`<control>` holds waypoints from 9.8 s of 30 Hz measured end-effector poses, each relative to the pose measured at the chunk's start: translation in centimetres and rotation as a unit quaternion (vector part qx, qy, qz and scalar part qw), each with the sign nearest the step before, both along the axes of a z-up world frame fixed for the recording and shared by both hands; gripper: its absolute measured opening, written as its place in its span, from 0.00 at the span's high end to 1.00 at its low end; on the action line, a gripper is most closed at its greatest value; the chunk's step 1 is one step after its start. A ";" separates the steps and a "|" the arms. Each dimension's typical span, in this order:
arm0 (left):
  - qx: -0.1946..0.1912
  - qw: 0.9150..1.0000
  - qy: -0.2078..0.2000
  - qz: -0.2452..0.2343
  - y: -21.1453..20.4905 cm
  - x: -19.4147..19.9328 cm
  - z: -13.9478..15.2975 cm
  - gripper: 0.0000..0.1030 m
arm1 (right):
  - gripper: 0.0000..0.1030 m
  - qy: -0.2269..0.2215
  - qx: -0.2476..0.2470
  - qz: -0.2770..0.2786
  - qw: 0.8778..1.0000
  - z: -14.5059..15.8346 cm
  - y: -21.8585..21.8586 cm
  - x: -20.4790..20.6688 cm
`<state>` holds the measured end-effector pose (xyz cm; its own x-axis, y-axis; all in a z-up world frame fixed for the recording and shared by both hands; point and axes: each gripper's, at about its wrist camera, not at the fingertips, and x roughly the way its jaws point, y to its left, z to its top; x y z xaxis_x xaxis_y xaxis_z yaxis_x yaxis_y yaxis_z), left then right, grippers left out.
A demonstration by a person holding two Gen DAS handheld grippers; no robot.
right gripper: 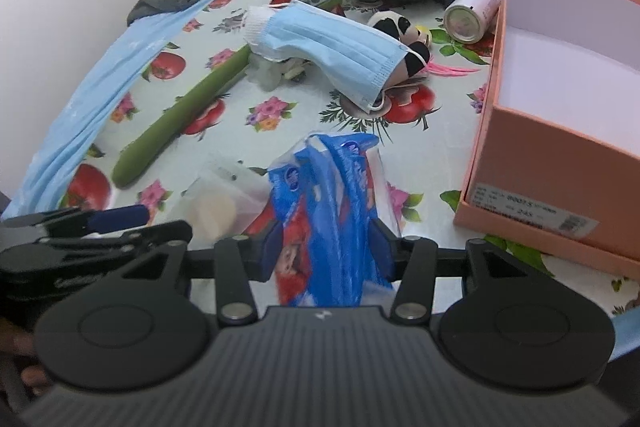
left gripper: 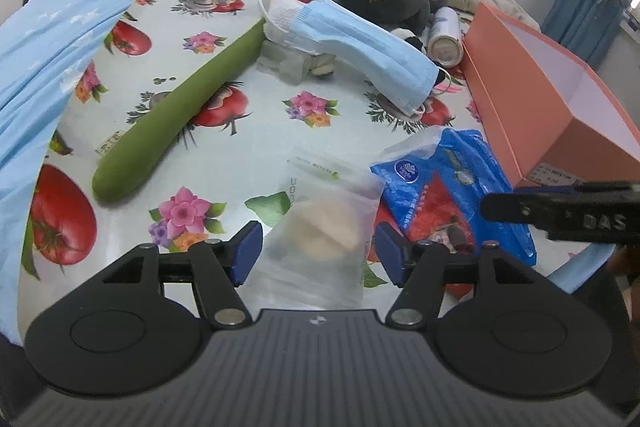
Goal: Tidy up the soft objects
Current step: 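Close the left tool on the zip bag while the right tool grips the wipe pack, then carry the zip bag and wipe pack together over the pink box, then lower both items into the box and open both tools, then withdraw both tools from the box toward the blue face mask, then grasp the blue face mask with the left tool while the right tool grasps the panda plush, then lift the mask with the left tool while the right tool lifts the panda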
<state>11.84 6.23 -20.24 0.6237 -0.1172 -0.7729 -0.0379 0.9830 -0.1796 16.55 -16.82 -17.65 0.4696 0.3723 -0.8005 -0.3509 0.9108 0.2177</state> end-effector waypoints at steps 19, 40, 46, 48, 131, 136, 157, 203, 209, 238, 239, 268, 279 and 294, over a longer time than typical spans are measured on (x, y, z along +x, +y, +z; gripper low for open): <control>0.081 0.995 0.022 -0.045 -2.7 3.0 -3.7 0.30 | 0.92 0.010 -0.029 -0.007 1.000 -1.1 -1.1 -0.1; 0.044 0.999 -0.009 0.009 -2.9 1.6 -0.5 0.61 | 0.95 -0.018 0.003 -0.021 1.000 0.4 -1.3 -0.9; 0.024 0.999 -0.033 0.032 -2.3 0.5 2.6 0.61 | 0.95 -0.048 0.013 -0.021 0.999 2.9 -1.3 -1.7; 0.023 0.998 -0.045 0.036 -2.3 0.2 4.0 0.60 | 0.95 -0.060 0.018 -0.022 0.998 4.1 -1.3 -2.0; -0.008 0.981 0.005 -0.196 -31.6 21.7 6.0 0.42 | 0.91 -0.056 0.018 -0.260 0.964 2.7 -25.1 7.7; -0.018 0.979 0.001 -0.202 -31.6 21.5 6.2 0.38 | 0.50 -0.051 0.028 -0.274 0.960 2.6 -25.7 7.6; -0.026 0.977 -0.108 -0.184 -25.5 10.8 18.1 0.38 | 0.51 -0.175 0.054 -0.236 0.954 13.7 -21.4 -0.8; -0.025 0.989 -0.136 0.049 -3.9 -10.1 20.4 0.36 | 0.51 -0.164 0.110 -0.052 0.979 15.9 -4.7 -9.2; -0.029 0.991 -0.115 0.060 -2.9 -8.7 17.9 0.36 | 0.51 -0.148 0.100 -0.049 0.983 14.3 -3.8 -8.6; -0.122 0.988 -0.033 0.087 0.0 8.3 5.1 0.36 | 0.51 -0.102 0.073 -0.072 0.989 8.8 -1.0 7.3; -0.127 0.987 -0.031 0.088 0.0 8.8 4.7 0.36 | 0.51 -0.097 0.072 -0.073 0.990 8.5 -0.9 8.2; -0.247 0.967 0.006 0.063 -1.4 21.7 -4.0 0.74 | 0.68 0.090 0.062 -0.113 0.988 -2.6 0.5 24.5; -0.224 0.973 -0.033 0.039 -1.4 19.6 -1.0 0.93 | 0.75 0.057 0.060 -0.096 0.992 -0.3 0.6 23.0; -0.181 0.982 -0.055 -0.005 -0.6 9.8 4.7 0.93 | 0.75 0.015 0.046 -0.089 0.995 4.2 0.1 15.1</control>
